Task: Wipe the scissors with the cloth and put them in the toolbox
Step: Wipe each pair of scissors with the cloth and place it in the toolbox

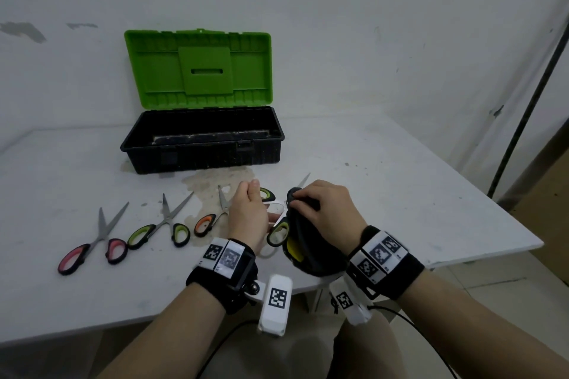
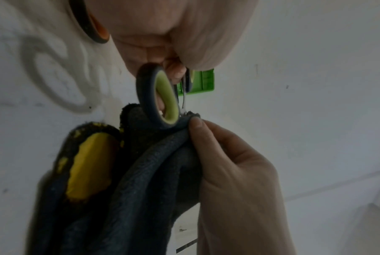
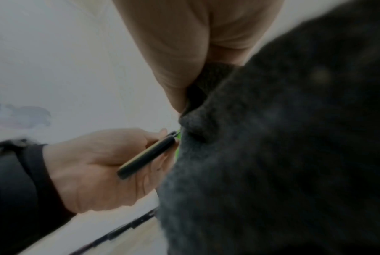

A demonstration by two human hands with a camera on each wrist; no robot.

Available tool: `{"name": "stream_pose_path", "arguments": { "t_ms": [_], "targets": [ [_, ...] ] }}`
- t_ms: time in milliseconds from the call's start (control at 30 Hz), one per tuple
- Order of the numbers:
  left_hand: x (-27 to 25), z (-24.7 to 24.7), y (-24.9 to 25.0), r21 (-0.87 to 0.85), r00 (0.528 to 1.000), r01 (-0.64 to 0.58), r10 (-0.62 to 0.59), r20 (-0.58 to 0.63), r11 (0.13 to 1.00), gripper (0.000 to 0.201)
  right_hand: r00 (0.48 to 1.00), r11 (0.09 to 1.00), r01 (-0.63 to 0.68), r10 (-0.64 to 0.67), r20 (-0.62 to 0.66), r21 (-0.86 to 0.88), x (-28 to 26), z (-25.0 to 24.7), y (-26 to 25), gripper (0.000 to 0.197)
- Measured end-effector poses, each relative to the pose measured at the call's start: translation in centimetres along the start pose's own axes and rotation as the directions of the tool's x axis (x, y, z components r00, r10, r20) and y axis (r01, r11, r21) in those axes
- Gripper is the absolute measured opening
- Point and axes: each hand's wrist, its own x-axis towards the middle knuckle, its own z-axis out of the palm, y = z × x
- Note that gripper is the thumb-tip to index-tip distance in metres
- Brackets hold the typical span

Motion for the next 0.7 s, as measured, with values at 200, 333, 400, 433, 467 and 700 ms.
{"name": "stream_pose_path", "arguments": {
  "t_ms": [200,333,400,433,467,700],
  "targets": [
    [-0.1,-0.1,-0.1,0.002,1.000,-0.023,0.023,0.019,1.000,0.033,0.999,0.999,0.000,0.002,-0.033,0.052,0.3,-0.1,0.1,0.010],
    [0.1,0.0,-0.2,0.006,0.999,-0.039,0.038,0.035,0.999,0.035,0.998,0.997,0.058,-0.058,-0.003,0.043,0.1,0.1,0.2,0.012],
    [0.2,0.0,-0.3,0.001,0.998,-0.045,0.045,0.049,0.999,0.035,0.999,1.000,0.010,-0.009,-0.031,0.021,0.3,0.0,0.5,0.011],
    [0.3,0.1,-0.5,-0.002,0.998,-0.049,0.049,0.046,0.999,0.034,0.998,0.999,-0.029,0.030,-0.054,0.023,0.4,-0.2,0.7,0.010],
    [0.4,0.1,-0.7,0.000,0.998,-0.052,0.052,0.036,0.999,0.033,0.995,0.997,-0.059,0.062,-0.077,0.040,0.4,-0.4,0.8,0.010],
    [0.7,0.6,-1.3,0.024,1.000,-0.017,0.016,0.025,1.000,0.032,0.999,0.996,0.049,-0.050,0.016,0.081,-0.2,0.1,0.6,0.012]
  ]
}}
